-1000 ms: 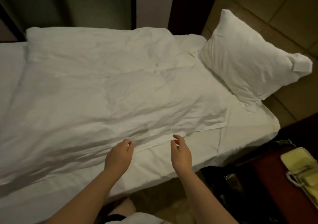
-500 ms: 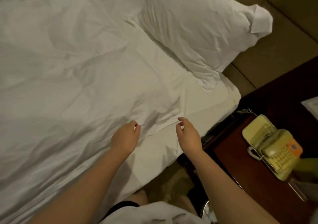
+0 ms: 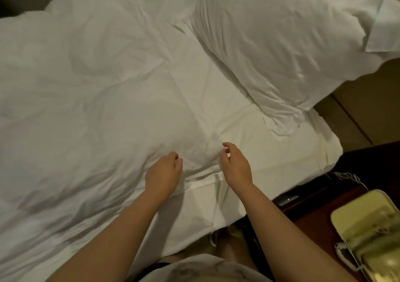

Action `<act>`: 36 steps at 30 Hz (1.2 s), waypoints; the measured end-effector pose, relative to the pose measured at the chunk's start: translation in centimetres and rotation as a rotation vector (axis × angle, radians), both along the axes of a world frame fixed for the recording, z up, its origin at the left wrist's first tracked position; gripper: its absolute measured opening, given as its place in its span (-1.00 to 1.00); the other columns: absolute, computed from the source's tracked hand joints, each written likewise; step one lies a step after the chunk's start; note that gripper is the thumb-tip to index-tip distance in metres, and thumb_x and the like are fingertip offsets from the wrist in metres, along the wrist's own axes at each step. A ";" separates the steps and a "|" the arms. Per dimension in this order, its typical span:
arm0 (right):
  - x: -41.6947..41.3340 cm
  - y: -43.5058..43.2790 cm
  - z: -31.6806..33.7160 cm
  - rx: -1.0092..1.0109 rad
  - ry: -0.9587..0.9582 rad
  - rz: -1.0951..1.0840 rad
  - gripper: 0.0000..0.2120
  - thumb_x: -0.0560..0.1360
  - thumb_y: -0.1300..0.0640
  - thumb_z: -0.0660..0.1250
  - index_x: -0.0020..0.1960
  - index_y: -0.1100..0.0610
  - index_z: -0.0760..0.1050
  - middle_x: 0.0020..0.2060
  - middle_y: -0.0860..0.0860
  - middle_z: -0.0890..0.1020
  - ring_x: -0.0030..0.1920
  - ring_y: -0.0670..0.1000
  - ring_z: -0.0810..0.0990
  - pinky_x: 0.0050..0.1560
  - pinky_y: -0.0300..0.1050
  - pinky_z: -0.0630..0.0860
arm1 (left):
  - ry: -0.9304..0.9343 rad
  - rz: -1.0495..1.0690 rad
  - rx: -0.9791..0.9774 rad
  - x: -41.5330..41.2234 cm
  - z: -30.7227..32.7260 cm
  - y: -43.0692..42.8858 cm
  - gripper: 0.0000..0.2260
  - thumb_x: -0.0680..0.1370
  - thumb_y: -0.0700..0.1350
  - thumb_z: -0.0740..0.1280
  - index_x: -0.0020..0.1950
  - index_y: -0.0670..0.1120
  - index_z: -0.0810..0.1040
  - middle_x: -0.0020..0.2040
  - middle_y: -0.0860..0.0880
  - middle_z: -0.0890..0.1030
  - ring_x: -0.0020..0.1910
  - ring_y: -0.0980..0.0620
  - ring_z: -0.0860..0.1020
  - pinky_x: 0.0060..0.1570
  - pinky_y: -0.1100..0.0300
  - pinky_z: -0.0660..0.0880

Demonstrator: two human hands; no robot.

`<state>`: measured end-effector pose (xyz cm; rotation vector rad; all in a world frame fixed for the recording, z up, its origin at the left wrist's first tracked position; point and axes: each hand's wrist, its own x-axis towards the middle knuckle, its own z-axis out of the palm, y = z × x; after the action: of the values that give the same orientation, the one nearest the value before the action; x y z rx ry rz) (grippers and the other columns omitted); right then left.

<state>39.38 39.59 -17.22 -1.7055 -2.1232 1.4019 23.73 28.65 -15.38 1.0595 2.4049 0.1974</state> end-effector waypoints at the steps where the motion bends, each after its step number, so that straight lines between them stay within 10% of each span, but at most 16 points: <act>1: 0.0 0.5 -0.5 -0.039 0.013 -0.017 -0.63 0.64 0.04 0.06 0.42 0.04 0.32 0.22 -0.02 0.51 0.09 -0.01 0.53 0.02 -0.18 0.39 | 0.006 0.018 0.000 0.4 -0.1 0.3 -0.74 0.64 0.01 0.07 0.05 -0.10 0.49 -0.11 -0.06 0.59 -0.17 -0.05 0.53 -0.21 0.09 0.43; 8: -1.1 2.7 -4.1 -0.291 0.041 -0.117 -0.40 0.52 0.00 0.30 0.49 0.11 0.20 0.36 0.07 0.41 0.34 0.13 0.38 0.29 -0.01 0.35 | 0.064 0.100 -0.009 1.3 -0.5 0.6 -0.75 0.63 -0.01 0.08 0.00 -0.11 0.49 -0.20 -0.05 0.55 -0.25 -0.02 0.51 -0.23 0.03 0.48; 12: -1.4 2.8 -3.4 -0.318 0.041 -0.103 -0.82 0.53 -0.01 0.30 -0.02 0.09 0.42 -0.18 -0.04 0.50 -0.11 0.04 0.48 -0.24 -0.19 0.35 | 0.080 -0.004 -0.092 1.9 -0.2 0.5 -0.72 0.61 0.05 0.11 0.20 -0.06 0.45 -0.07 -0.05 0.56 -0.14 -0.04 0.54 -0.22 0.08 0.48; 16: -1.6 3.4 0.4 -0.236 0.155 -0.012 -0.68 0.57 0.03 0.23 -0.30 0.07 0.24 -0.38 -0.04 0.38 -0.36 -0.06 0.34 -0.36 -0.20 0.25 | 0.090 -0.251 -0.162 4.2 0.2 1.7 -0.36 0.48 0.26 0.25 0.47 0.01 0.21 0.31 -0.04 0.39 0.22 -0.07 0.43 0.04 0.09 0.44; 19: -1.8 3.6 3.7 -0.299 0.242 -0.001 -0.71 0.59 0.04 0.22 -0.27 0.08 0.27 -0.35 -0.04 0.40 -0.35 -0.10 0.36 -0.41 -0.30 0.25 | 0.028 -0.218 -0.007 6.6 0.7 3.6 -0.18 0.35 0.34 0.27 0.45 -0.12 0.25 0.26 -0.09 0.42 0.18 -0.10 0.44 0.06 0.06 0.46; 23: -1.6 3.3 5.9 -0.334 0.279 -0.146 -0.84 0.57 0.04 0.25 -0.01 0.13 0.38 -0.14 0.03 0.52 -0.15 0.01 0.53 -0.27 -0.19 0.41 | -0.055 -0.119 0.220 5.9 3.4 5.1 -0.71 0.55 -0.07 0.22 0.25 -0.10 0.43 0.04 -0.08 0.57 -0.02 -0.07 0.54 -0.17 0.16 0.36; 29: -2.1 1.3 6.7 -0.782 0.635 -0.435 -0.71 0.63 -0.03 0.15 0.16 0.16 0.46 -0.17 0.07 0.55 -0.25 -0.04 0.55 -0.23 -0.21 0.49 | -0.271 0.051 0.377 2.0 7.8 3.6 -0.78 0.46 -0.11 0.11 -0.06 -0.08 0.53 -0.21 -0.01 0.58 -0.27 0.05 0.48 -0.35 0.37 0.29; 36: -0.6 1.5 1.3 -0.606 0.275 -0.521 -0.71 0.60 0.14 0.19 0.28 0.20 0.42 -0.06 0.07 0.51 -0.10 0.02 0.50 -0.05 -0.08 0.46 | -0.218 0.176 0.462 -1.2 10.5 3.4 -0.91 0.52 -0.25 0.21 -0.13 -0.11 0.48 -0.27 -0.03 0.54 -0.31 0.08 0.45 -0.32 0.26 0.35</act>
<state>38.78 41.11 -15.87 -1.8933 -1.0503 2.0483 22.52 32.06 -4.83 0.9502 2.3026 0.9164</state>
